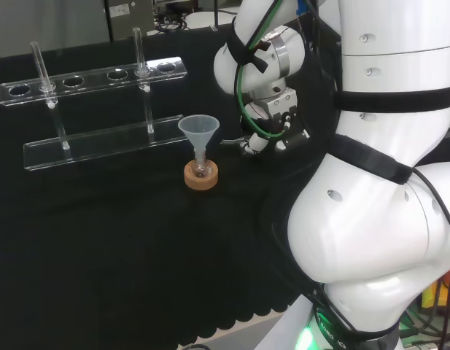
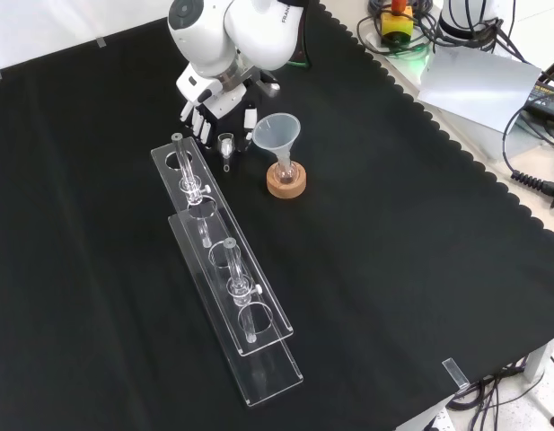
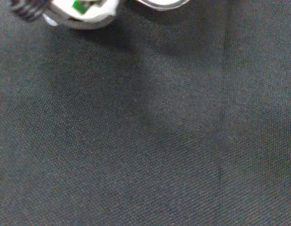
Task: Pick up the weighing funnel.
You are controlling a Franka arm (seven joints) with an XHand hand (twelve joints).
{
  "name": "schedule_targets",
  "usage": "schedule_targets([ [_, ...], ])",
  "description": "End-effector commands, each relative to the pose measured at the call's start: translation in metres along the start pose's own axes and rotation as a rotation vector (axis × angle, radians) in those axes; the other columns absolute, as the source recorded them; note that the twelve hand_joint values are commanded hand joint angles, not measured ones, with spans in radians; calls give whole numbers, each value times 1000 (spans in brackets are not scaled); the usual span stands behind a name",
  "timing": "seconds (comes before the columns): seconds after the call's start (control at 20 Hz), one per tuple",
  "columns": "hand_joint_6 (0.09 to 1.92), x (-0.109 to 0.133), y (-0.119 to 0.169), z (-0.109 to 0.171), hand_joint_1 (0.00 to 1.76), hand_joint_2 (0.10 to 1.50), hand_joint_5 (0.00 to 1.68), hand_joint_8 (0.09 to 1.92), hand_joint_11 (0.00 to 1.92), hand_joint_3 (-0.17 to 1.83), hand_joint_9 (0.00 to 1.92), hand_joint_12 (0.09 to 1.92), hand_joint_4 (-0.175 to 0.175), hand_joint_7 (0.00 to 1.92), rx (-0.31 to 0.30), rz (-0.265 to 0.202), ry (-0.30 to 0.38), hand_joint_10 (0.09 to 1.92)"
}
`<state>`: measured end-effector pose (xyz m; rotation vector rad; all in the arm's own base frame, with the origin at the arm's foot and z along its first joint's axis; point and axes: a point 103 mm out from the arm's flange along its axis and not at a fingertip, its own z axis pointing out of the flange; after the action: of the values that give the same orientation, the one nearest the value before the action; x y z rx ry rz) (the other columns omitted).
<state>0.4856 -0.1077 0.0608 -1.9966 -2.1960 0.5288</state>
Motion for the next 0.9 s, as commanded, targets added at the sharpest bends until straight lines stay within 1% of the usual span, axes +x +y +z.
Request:
schedule_targets([
  [0.05,945,0,0,1,1026,1036,1017,640,500,111,955,1284,173,848,7,10,-19,491],
  [0.25,952,-2,-2,-5,1031,1051,1022,639,517,89,979,1280,175,884,-4,15,-25,490],
  [0.55,955,-14,-11,-29,1035,1041,1027,605,577,109,1030,1244,175,928,-34,32,-26,460],
  [0.65,946,-19,-16,-37,1039,1021,1035,586,587,143,1061,1235,175,947,-42,40,-26,436],
  [0.8,939,-27,-24,-46,1048,937,1053,560,604,298,1099,1225,175,968,-46,50,-31,389],
  [0.9,947,-32,-29,-52,1050,905,1055,555,610,362,1111,1225,175,972,-42,59,-35,376],
])
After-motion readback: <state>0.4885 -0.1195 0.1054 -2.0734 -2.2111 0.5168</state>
